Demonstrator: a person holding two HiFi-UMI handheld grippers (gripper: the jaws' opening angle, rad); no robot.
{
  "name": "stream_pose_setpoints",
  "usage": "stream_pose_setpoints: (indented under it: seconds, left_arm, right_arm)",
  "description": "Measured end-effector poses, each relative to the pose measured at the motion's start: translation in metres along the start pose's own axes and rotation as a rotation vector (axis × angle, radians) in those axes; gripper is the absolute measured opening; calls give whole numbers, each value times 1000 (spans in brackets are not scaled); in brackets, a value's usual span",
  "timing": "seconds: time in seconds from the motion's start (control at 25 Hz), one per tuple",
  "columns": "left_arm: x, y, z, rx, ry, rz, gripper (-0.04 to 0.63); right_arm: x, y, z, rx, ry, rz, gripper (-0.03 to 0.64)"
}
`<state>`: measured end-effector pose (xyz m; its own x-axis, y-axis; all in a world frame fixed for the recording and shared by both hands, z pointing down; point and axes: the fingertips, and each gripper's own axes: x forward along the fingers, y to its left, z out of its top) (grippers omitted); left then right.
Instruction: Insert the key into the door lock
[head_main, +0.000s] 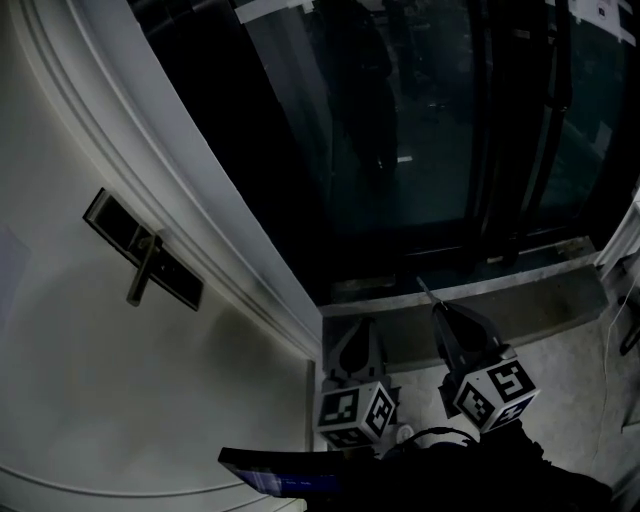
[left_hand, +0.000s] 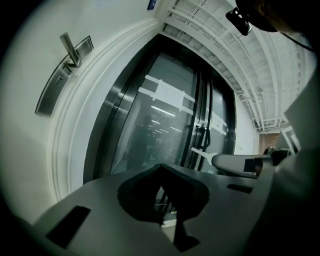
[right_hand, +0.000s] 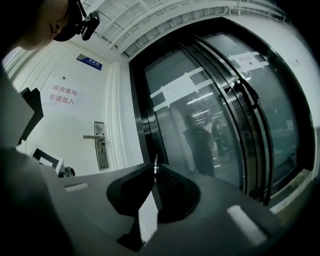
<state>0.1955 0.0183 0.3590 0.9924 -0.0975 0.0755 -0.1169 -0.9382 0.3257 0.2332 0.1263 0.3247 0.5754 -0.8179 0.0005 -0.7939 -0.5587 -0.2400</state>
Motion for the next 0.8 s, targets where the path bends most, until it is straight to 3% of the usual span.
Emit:
stream_pose_setpoints:
  seconds: [0.4, 0.8]
  left_arm:
    - [-12, 83, 9, -37, -40, 194, 0]
    - [-36, 173, 45, -66, -178, 546, 0]
  right_arm:
    - [74, 48, -23, 9, 68, 185, 12]
    - [170, 121, -30, -16, 150, 565, 12]
